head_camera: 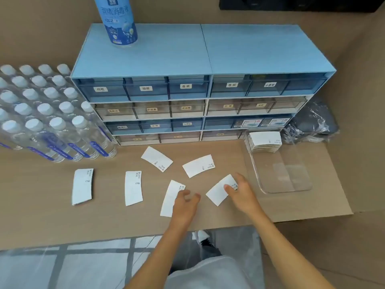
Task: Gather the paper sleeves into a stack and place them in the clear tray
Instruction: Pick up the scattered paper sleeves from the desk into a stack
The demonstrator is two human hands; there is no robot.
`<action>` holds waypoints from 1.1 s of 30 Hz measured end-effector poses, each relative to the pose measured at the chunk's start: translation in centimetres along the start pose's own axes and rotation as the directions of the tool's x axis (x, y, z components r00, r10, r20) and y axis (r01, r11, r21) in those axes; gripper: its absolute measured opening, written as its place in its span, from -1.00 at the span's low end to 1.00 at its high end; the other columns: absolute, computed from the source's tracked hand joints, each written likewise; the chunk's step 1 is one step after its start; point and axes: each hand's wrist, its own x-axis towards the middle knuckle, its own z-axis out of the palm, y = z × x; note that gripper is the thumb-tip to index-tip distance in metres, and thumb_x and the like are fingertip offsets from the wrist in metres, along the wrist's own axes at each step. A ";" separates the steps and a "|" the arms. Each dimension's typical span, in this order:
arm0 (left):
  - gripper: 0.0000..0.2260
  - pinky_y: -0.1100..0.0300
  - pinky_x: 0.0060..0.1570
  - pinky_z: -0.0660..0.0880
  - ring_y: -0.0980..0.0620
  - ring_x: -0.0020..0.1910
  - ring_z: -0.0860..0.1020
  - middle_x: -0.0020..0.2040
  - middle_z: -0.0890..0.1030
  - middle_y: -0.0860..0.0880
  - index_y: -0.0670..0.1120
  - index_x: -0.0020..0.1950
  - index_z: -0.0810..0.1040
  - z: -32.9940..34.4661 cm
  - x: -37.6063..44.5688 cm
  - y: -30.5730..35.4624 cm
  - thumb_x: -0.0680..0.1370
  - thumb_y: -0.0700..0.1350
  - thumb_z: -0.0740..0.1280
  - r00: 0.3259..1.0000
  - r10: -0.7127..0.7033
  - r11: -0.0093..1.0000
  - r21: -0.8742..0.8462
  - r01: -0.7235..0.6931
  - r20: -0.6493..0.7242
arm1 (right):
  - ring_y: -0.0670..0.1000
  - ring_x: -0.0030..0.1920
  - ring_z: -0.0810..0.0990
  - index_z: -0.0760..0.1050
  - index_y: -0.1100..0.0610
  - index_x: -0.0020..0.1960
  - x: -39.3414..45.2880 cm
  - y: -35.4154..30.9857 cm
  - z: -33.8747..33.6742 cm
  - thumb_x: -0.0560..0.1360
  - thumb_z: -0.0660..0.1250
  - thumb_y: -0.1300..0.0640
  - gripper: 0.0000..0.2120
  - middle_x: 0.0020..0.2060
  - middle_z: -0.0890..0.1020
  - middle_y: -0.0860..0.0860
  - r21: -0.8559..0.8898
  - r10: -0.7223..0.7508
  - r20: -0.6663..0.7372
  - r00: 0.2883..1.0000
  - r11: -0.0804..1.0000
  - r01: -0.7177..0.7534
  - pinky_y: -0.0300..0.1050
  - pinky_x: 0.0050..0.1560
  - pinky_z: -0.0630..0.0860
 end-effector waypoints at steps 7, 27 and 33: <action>-0.77 0.15 -0.09 0.38 0.00 -0.07 0.51 -0.10 0.55 0.05 -0.11 0.13 0.47 6.8 1.3 0.5 0.53 -0.05 0.32 0.951 -0.040 0.998 0.035 0.054 -0.307 | 0.20 0.39 0.34 0.28 0.23 0.46 2.6 1.4 0.1 0.55 0.30 0.14 -0.47 0.37 0.41 0.17 -0.283 -0.004 0.034 0.999 0.959 0.013 0.00 0.41 0.30; -0.92 0.15 -0.19 0.45 -0.07 -0.20 0.56 -0.27 0.58 -0.02 -0.17 -0.14 0.53 6.1 5.2 3.6 0.47 -0.18 0.40 0.857 -0.031 0.997 0.039 0.060 -0.514 | 0.11 -0.16 0.43 0.31 0.15 -0.19 8.1 -1.5 0.4 0.49 0.35 0.06 -0.75 -0.07 0.57 0.20 -0.172 0.021 0.027 0.999 0.985 -0.016 -0.12 -0.18 0.31; -0.94 0.15 -0.20 0.44 -0.10 -0.17 0.58 -0.22 0.59 -0.01 -0.15 -0.14 0.54 3.4 8.2 6.3 0.46 -0.18 0.38 0.848 0.026 0.987 0.146 0.061 -0.529 | 0.25 -0.04 0.57 0.45 0.25 -0.09 11.0 -4.8 1.9 0.48 0.36 0.06 -0.76 0.02 0.58 0.25 -0.176 0.040 0.030 0.999 0.984 -0.035 -0.09 -0.17 0.40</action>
